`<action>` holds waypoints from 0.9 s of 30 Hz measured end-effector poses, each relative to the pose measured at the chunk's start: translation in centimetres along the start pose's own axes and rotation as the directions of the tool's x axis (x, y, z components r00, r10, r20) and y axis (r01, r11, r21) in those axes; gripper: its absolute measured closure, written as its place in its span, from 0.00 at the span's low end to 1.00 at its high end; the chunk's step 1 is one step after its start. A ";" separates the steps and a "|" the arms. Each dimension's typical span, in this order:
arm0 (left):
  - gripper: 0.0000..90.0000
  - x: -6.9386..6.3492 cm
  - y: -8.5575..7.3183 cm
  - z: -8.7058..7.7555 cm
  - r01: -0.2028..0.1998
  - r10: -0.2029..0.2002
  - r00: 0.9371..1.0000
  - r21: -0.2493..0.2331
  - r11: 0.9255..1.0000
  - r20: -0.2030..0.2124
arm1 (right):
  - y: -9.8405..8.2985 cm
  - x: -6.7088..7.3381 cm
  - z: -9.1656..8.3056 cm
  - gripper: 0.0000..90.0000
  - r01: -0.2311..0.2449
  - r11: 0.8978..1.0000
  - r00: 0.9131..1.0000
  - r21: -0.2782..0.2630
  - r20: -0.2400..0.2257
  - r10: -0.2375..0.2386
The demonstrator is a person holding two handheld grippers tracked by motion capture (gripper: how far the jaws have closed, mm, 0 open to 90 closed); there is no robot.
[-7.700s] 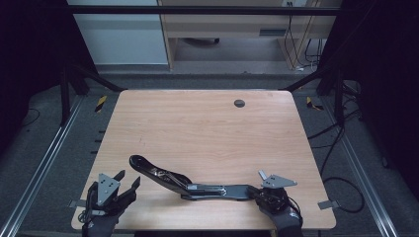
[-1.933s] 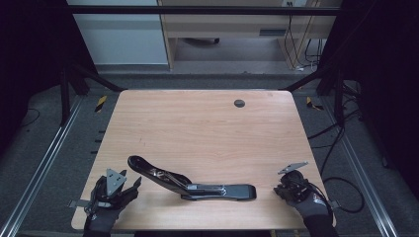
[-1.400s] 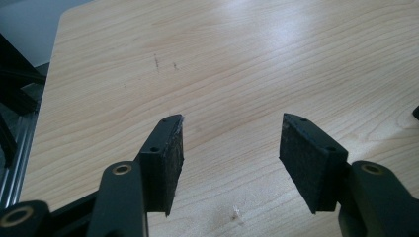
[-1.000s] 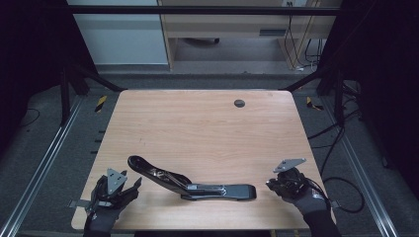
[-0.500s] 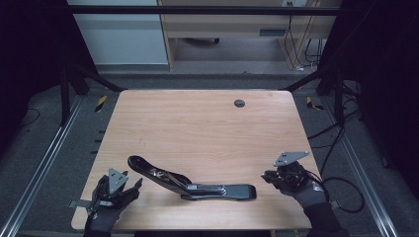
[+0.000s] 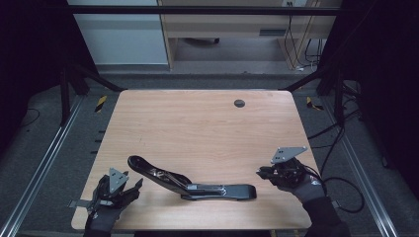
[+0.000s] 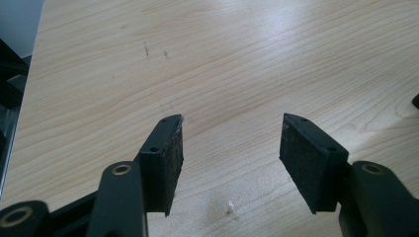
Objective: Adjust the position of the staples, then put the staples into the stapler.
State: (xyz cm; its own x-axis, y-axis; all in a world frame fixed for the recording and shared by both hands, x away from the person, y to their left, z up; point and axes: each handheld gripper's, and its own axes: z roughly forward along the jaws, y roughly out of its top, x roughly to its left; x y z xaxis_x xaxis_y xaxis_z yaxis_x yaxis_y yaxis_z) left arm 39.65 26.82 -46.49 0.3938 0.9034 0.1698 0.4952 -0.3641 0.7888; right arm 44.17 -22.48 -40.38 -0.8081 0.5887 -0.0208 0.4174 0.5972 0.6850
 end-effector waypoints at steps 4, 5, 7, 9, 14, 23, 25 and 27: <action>0.46 0.0 0.0 0.0 -0.005 0.005 1.000 -0.001 1.000 -0.001 | 0.6 0.1 0.0 0.87 0.024 1.000 1.000 -0.001 -0.015 -0.024; 0.46 -0.1 0.0 0.1 0.001 -0.001 1.000 -0.003 1.000 -0.001 | 0.8 0.1 0.1 0.87 0.027 1.000 1.000 0.002 -0.013 -0.027; 0.46 -0.1 0.0 0.1 0.001 -0.001 1.000 0.000 1.000 0.000 | 1.0 0.2 0.1 0.87 0.028 1.000 0.999 0.001 -0.018 -0.028; 0.46 0.0 0.0 0.1 0.001 -0.001 1.000 -0.001 1.000 0.000 | 1.2 0.1 0.2 0.87 0.034 0.999 0.999 0.002 -0.021 -0.034; 0.46 0.0 0.0 0.0 0.002 -0.002 1.000 -0.002 1.000 0.000 | 2.0 0.4 -0.1 0.87 0.057 0.998 0.998 -0.006 -0.024 -0.057; 0.46 0.0 0.1 -0.1 0.008 -0.008 1.000 -0.007 1.000 -0.001 | 3.9 1.0 0.0 0.87 0.121 0.992 0.991 -0.032 -0.060 -0.123; 0.46 0.0 0.1 -0.1 0.006 -0.006 1.000 -0.010 1.000 -0.001 | 4.3 1.3 0.1 0.87 0.133 0.991 0.989 -0.031 -0.068 -0.135; 0.46 0.0 0.1 -0.1 0.004 -0.004 1.000 -0.007 1.000 0.000 | 4.7 1.5 0.2 0.87 0.153 0.988 0.985 -0.027 -0.077 -0.155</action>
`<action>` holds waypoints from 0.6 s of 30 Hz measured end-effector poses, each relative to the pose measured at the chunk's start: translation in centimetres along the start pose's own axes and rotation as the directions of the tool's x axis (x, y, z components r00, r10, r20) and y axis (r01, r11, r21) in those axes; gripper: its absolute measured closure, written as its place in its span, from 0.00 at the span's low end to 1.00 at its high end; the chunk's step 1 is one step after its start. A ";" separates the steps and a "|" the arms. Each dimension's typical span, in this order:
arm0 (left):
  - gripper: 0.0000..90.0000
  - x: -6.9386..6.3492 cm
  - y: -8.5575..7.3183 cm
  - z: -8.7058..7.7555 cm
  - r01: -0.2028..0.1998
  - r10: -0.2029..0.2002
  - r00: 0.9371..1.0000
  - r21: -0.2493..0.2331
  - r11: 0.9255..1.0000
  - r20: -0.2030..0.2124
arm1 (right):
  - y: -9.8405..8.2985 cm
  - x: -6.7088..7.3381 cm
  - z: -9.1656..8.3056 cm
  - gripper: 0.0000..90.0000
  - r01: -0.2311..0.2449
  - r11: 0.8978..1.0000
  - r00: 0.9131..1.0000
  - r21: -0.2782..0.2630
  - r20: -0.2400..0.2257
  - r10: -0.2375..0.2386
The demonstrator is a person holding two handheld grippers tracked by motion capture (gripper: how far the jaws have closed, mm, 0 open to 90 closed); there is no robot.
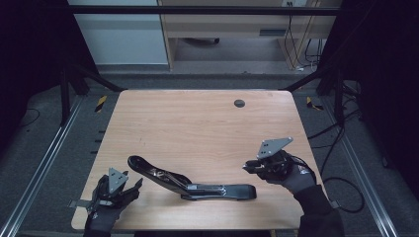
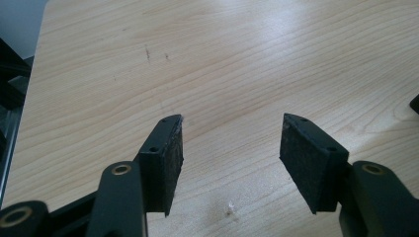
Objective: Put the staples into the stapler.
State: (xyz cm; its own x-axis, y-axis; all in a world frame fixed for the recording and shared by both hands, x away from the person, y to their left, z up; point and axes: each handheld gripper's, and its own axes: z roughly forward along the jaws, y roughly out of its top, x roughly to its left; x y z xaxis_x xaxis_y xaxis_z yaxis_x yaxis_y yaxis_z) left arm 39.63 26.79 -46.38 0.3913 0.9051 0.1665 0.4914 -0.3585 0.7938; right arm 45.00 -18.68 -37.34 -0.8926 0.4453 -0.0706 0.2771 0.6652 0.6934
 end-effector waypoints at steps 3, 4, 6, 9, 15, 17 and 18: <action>0.46 0.0 0.0 0.1 0.000 0.000 1.000 0.003 1.000 0.000 | 0.4 0.1 0.2 0.87 0.012 1.000 1.000 0.002 -0.012 -0.012; 0.46 0.0 0.0 0.1 0.000 0.000 1.000 0.002 1.000 0.000 | 0.6 0.1 0.3 0.87 0.011 1.000 1.000 0.005 -0.013 -0.011; 0.46 -0.1 0.0 0.1 -0.003 0.003 1.000 0.006 1.000 -0.002 | 0.8 0.1 0.4 0.87 0.018 1.000 1.000 -0.002 -0.020 -0.018; 0.46 -0.1 0.0 0.1 -0.005 0.005 1.000 0.005 1.000 -0.002 | 1.2 0.4 0.7 0.87 0.034 0.999 0.999 -0.009 -0.040 -0.034; 0.46 0.0 0.0 0.1 -0.004 0.004 1.000 0.004 1.000 -0.001 | 2.3 0.7 1.3 0.87 0.068 0.998 0.996 -0.005 -0.061 -0.068; 0.46 0.0 0.0 0.1 -0.003 0.003 1.000 0.004 1.000 0.001 | 2.7 0.8 1.4 0.87 0.074 0.997 0.995 -0.003 -0.069 -0.074; 0.46 0.0 0.0 0.1 -0.002 0.002 1.000 0.004 1.000 0.001 | 2.8 0.9 1.5 0.87 0.078 0.997 0.994 -0.002 -0.075 -0.078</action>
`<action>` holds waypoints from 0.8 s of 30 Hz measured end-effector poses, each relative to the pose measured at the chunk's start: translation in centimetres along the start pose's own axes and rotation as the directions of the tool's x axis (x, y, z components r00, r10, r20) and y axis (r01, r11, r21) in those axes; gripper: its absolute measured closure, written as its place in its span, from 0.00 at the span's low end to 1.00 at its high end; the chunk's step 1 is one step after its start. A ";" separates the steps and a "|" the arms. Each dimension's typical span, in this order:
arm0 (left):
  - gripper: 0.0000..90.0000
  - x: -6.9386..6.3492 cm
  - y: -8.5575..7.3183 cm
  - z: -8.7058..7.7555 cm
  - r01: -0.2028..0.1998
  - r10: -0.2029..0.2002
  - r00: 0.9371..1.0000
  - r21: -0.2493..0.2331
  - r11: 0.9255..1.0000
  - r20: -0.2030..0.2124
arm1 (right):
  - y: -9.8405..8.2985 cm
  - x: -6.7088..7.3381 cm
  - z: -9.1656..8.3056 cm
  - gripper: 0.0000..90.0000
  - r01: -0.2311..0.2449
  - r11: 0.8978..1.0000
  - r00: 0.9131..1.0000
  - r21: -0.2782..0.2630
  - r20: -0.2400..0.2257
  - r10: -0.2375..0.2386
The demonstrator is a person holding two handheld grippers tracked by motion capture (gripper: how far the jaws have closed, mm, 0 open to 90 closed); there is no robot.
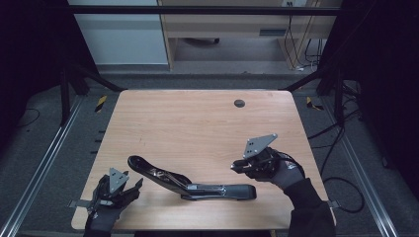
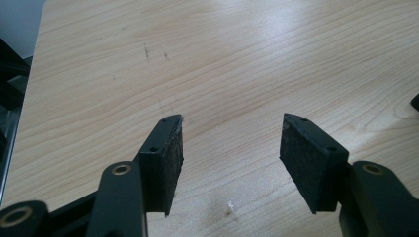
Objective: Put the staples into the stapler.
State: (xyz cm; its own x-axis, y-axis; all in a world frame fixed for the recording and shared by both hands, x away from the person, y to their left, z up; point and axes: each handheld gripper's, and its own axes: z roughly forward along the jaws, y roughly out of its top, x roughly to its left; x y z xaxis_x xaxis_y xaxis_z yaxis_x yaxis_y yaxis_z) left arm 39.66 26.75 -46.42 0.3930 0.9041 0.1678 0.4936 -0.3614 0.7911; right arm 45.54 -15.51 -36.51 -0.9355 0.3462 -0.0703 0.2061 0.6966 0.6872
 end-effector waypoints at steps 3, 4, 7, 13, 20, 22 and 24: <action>0.46 0.0 0.0 0.0 -0.002 0.002 1.000 0.000 1.000 -0.001 | 0.4 0.1 0.2 0.87 0.009 1.000 1.000 0.010 -0.010 -0.009; 0.46 0.0 0.0 0.0 -0.003 0.003 1.000 0.000 1.000 -0.001 | 0.5 0.1 0.3 0.87 0.012 1.000 1.000 0.008 -0.011 -0.012; 0.46 0.0 0.0 0.0 -0.003 0.003 1.000 0.000 1.000 0.001 | 0.9 0.1 0.5 0.87 0.023 1.000 1.000 0.009 -0.022 -0.023; 0.46 0.1 0.0 0.2 0.001 -0.001 1.000 0.009 1.000 0.006 | 1.7 0.1 0.9 0.87 0.043 0.999 0.998 0.001 -0.041 -0.043; 0.46 0.1 0.0 0.1 0.006 -0.006 1.000 0.006 1.000 0.004 | 2.3 0.4 1.2 0.87 0.069 0.998 0.996 0.008 -0.057 -0.069; 0.46 0.1 0.0 0.1 0.001 -0.002 1.000 0.004 1.000 0.004 | 2.6 0.4 1.5 0.87 0.073 0.997 0.995 0.018 -0.065 -0.072; 0.46 0.1 0.0 0.0 0.005 -0.005 1.000 0.002 1.000 0.004 | 2.9 0.4 1.8 0.87 0.083 0.996 0.994 0.026 -0.079 -0.081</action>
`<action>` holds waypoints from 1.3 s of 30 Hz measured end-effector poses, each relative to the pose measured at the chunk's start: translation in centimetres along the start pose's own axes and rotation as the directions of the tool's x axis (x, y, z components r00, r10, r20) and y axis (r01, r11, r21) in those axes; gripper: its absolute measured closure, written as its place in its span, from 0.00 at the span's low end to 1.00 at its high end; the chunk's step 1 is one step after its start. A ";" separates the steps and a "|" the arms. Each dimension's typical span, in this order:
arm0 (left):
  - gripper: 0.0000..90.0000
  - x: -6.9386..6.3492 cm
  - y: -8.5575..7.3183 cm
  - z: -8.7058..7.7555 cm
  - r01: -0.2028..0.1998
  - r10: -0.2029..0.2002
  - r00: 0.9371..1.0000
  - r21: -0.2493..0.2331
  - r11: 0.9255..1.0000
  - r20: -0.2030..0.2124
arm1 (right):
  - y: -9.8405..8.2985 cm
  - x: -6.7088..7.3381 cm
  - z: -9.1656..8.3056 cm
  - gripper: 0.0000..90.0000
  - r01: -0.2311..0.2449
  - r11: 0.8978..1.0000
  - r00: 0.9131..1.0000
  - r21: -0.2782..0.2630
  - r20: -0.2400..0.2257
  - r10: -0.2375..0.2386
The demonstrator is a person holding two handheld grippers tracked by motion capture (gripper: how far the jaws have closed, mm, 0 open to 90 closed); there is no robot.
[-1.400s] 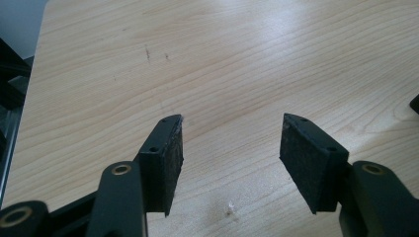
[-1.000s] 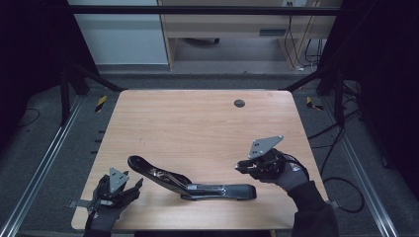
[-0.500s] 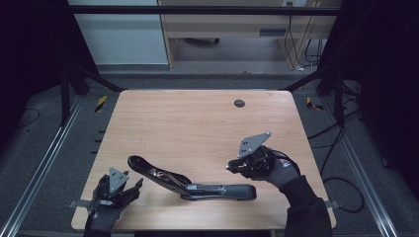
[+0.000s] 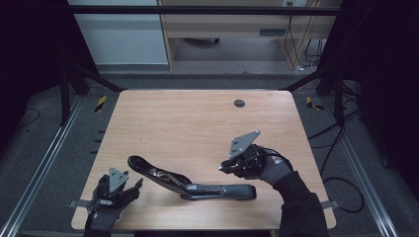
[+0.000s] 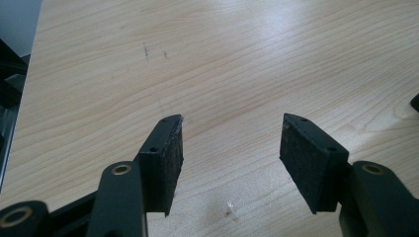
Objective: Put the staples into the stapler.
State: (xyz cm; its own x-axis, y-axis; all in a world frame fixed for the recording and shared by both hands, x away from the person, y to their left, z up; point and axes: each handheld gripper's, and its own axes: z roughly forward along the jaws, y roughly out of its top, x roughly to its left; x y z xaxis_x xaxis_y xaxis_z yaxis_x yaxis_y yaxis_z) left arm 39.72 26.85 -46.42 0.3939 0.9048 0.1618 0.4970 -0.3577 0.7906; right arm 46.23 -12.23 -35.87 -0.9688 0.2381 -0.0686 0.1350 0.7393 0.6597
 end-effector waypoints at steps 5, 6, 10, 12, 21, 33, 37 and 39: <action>0.46 0.0 0.0 0.0 0.002 -0.002 1.000 0.001 1.000 0.002 | 0.7 -0.1 0.8 0.87 0.019 1.000 1.000 0.013 -0.026 -0.018; 0.46 0.0 0.0 0.0 0.000 0.000 1.000 -0.001 1.000 0.002 | 0.8 0.0 0.9 0.87 0.016 1.000 1.000 0.017 -0.026 -0.016; 0.46 0.0 0.0 0.0 0.006 -0.006 1.000 0.001 1.000 0.003 | 1.0 -0.1 1.3 0.87 0.034 0.999 0.999 0.021 -0.036 -0.033; 0.46 0.0 0.0 0.0 0.004 -0.004 1.000 0.000 1.000 0.003 | 1.1 -0.1 1.6 0.87 0.038 0.999 0.999 0.026 -0.040 -0.037; 0.46 0.0 0.0 0.0 0.005 -0.005 1.000 0.000 1.000 0.003 | 1.2 -0.2 3.0 0.87 0.052 0.997 0.997 0.053 -0.055 -0.049; 0.46 0.1 0.0 0.0 0.008 -0.008 1.000 0.000 1.000 0.004 | 1.1 -0.1 4.2 0.87 0.060 0.996 0.994 0.064 -0.090 -0.054; 0.46 0.1 0.0 0.0 0.008 -0.008 1.000 -0.001 1.000 0.007 | 1.0 0.0 4.8 0.87 0.074 0.993 0.993 0.086 -0.098 -0.066; 0.46 0.1 0.0 0.0 0.008 -0.008 1.000 0.000 1.000 0.007 | 1.1 0.0 5.0 0.87 0.087 0.991 0.992 0.098 -0.101 -0.077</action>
State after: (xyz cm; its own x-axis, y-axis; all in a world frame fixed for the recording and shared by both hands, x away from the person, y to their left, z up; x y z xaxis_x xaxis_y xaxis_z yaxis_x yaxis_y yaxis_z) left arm 39.75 26.94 -46.46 0.3953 0.9060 0.1514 0.4997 -0.3504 0.7921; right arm 47.39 -8.27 -38.90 -0.9924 0.1153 -0.0431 0.0698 0.8155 0.5746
